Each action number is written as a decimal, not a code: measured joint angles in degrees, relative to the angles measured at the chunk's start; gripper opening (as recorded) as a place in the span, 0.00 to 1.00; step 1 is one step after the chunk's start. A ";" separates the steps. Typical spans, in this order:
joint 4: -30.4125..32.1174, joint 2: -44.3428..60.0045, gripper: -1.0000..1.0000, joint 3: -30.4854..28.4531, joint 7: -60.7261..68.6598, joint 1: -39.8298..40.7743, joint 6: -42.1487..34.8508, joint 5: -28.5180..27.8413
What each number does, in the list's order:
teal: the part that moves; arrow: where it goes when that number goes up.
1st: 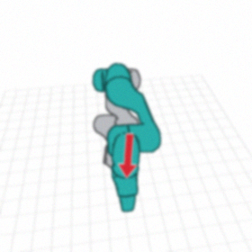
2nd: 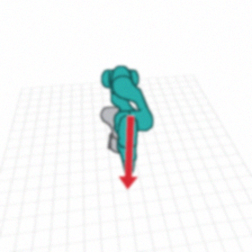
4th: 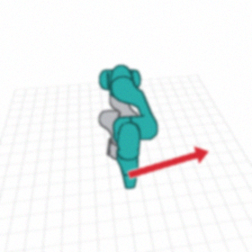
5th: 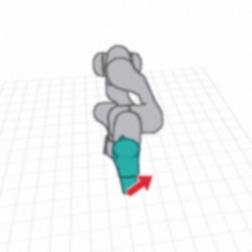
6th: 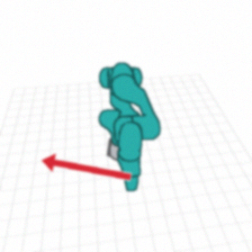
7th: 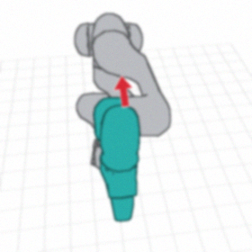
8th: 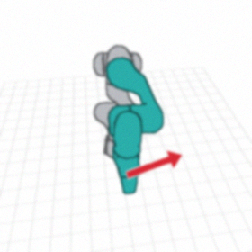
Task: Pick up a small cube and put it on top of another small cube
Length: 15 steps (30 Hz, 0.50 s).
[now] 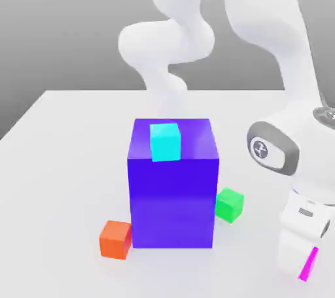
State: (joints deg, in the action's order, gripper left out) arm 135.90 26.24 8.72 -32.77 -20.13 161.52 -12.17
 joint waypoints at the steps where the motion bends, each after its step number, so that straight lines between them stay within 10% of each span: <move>1: 0.00 0.00 0.00 0.01 -0.02 0.01 -0.01 -0.02; 15: 15.38 -23.11 0.00 3.87 17.19 4.79 -7.46 4.43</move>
State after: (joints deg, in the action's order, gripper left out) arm 151.28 3.13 12.59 -15.59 -15.35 154.06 -7.75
